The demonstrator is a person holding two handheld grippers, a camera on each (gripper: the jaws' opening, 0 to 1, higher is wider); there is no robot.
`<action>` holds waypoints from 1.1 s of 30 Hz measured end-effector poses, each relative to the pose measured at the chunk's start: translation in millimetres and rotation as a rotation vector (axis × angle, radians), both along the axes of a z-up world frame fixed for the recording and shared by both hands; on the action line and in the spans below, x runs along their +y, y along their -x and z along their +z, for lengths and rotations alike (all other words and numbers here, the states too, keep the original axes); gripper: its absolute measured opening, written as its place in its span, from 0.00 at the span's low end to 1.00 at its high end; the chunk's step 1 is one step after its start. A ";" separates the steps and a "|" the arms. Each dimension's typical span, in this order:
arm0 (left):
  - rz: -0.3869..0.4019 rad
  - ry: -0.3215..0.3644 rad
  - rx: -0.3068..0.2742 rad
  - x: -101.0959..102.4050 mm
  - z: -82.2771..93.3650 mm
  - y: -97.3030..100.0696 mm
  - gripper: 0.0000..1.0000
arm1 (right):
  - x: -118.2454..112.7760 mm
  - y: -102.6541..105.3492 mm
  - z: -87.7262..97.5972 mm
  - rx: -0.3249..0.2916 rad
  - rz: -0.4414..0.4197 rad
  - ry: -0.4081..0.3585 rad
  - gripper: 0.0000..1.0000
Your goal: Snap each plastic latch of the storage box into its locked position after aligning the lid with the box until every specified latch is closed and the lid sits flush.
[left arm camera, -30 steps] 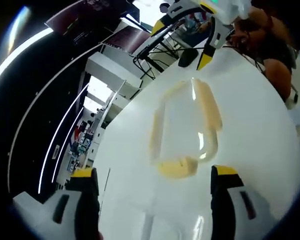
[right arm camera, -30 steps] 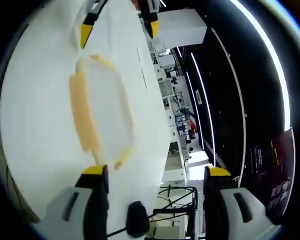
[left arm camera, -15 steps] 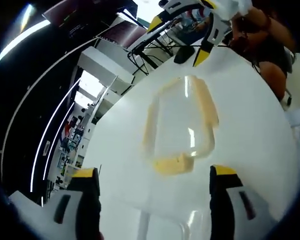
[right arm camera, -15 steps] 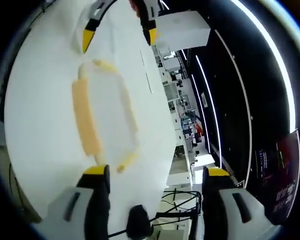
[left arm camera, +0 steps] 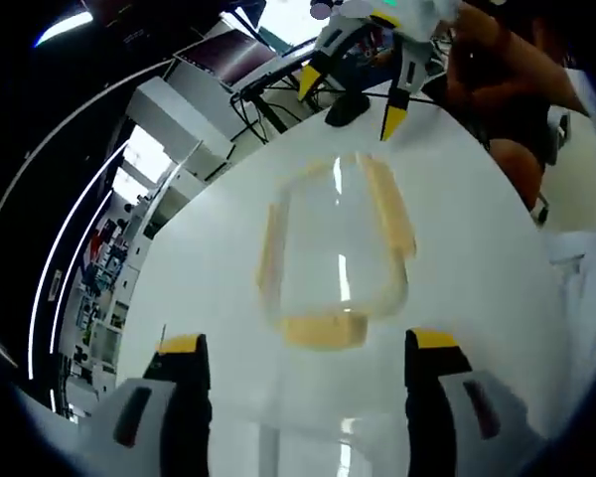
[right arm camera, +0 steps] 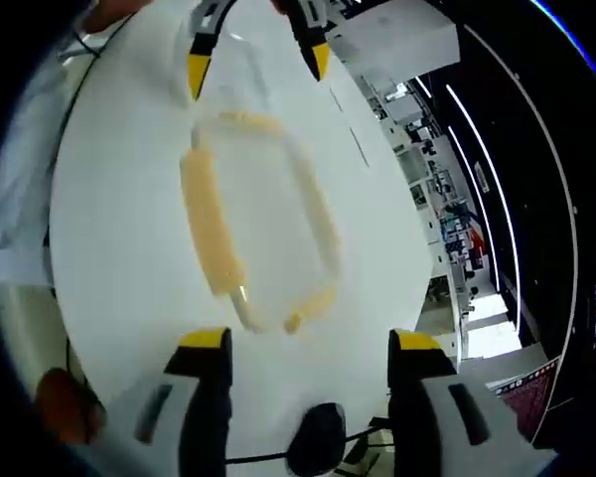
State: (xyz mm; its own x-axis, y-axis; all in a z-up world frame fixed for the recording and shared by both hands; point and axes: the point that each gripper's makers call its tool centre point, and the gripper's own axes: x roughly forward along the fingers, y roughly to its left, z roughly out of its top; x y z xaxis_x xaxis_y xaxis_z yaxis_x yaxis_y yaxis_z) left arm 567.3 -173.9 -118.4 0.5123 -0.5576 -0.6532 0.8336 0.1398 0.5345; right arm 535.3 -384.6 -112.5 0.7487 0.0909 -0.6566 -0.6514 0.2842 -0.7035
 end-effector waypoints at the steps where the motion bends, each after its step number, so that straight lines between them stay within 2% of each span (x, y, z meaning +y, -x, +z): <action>1: -0.001 0.011 0.021 -1.2 -1.1 0.7 0.79 | -0.5 1.7 -2.2 0.043 0.015 -0.007 0.61; 3: -0.007 0.013 0.034 -0.6 -2.6 1.5 0.79 | 1.6 0.0 1.1 0.057 0.074 -0.014 0.58; 4: -0.009 0.012 0.040 -0.2 -3.8 2.1 0.79 | 3.9 1.4 2.2 0.069 0.140 0.016 0.58; 5: -0.008 0.007 0.046 0.8 -5.0 2.6 0.79 | 9.0 4.1 2.9 0.074 0.208 0.014 0.59; 6: -0.007 0.002 0.051 1.9 -5.9 3.1 0.79 | 14.2 6.7 3.2 0.116 0.197 -0.075 0.58; 7: -0.008 0.000 0.055 2.5 -6.5 3.6 0.79 | 14.3 3.0 9.7 0.107 0.159 -0.126 0.56; 8: -0.010 0.000 0.056 2.7 -6.4 4.0 0.79 | 15.7 1.0 14.2 0.090 0.215 -0.084 0.54; 11: -0.009 0.000 0.054 3.6 -5.4 3.7 0.79 | 12.6 -1.1 13.9 0.119 0.195 -0.073 0.55; 14: -0.012 -0.001 0.055 4.1 -4.4 4.7 0.79 | 11.1 -3.6 12.0 0.131 0.196 -0.057 0.55; 17: -0.018 -0.006 0.064 4.4 -3.8 4.0 0.79 | 11.8 -0.9 7.7 0.172 0.217 -0.042 0.54; 21: -0.030 0.001 0.099 0.6 -4.5 5.2 0.79 | 10.6 4.3 2.0 0.236 0.257 0.010 0.54; 24: -0.033 -0.007 0.134 -1.6 -7.6 6.2 0.78 | 13.0 4.7 4.1 0.263 0.280 0.008 0.54; 27: -0.031 -0.017 0.143 -2.4 -8.4 5.1 0.77 | 13.3 2.7 6.5 0.278 0.287 0.020 0.54; 30: -0.033 -0.038 0.200 -2.5 -13.0 8.0 0.74 | 13.2 0.4 8.4 0.304 0.293 0.017 0.54; 33: -0.033 -0.013 0.237 -6.0 -13.4 6.4 0.73 | 10.8 -4.3 8.3 0.321 0.292 0.030 0.54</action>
